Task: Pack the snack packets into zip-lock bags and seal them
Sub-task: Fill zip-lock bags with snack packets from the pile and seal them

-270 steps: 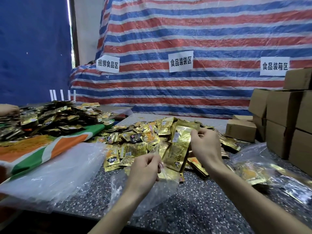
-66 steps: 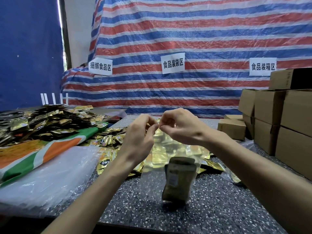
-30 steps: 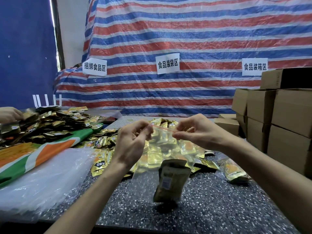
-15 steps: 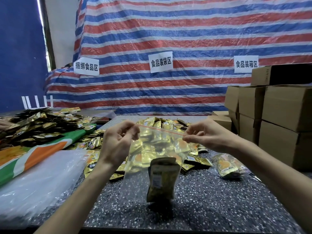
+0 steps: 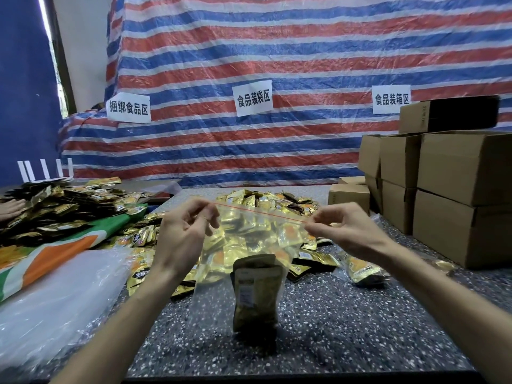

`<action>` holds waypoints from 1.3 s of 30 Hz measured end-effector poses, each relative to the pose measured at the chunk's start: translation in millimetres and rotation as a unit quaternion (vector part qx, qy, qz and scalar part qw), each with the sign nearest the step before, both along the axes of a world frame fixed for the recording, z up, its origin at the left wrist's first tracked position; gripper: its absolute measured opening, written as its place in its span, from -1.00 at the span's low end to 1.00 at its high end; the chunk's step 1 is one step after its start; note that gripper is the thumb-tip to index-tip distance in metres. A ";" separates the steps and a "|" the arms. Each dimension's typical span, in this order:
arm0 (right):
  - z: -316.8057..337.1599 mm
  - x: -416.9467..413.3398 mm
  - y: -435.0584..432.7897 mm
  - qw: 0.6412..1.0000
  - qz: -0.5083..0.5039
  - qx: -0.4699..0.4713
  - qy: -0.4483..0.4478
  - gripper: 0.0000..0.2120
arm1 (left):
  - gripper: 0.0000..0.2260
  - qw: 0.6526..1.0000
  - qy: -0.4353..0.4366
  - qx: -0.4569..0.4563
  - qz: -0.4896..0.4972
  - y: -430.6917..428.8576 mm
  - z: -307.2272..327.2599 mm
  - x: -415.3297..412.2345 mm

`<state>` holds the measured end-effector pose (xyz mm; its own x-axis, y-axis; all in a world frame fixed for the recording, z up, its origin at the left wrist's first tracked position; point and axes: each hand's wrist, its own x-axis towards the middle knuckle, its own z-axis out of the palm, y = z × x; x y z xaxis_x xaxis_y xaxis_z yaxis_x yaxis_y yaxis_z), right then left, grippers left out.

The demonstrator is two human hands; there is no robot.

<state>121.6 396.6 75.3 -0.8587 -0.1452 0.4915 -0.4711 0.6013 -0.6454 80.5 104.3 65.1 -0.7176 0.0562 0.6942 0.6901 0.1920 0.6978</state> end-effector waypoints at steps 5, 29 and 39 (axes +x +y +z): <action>-47.0 0.2 -26.2 0.963 0.078 -0.199 -0.164 -0.28 | -0.79 1.000 -0.004 0.019 -0.003 13.8 -1.0 3.1; -43.6 -44.1 100.2 0.885 -0.401 -0.071 -0.225 -0.81 | -0.88 0.988 -0.108 -0.110 -0.032 48.6 -45.4 18.5; -62.3 -49.6 75.9 0.849 -0.504 0.102 -0.121 -0.50 | -0.88 0.987 -0.109 -0.116 -0.036 47.4 -55.0 13.7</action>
<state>72.0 472.6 13.0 -0.6688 0.6627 0.3368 0.4815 0.7313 -0.4830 94.3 151.8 10.2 -0.8371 0.2514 0.4859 0.5457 0.3206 0.7742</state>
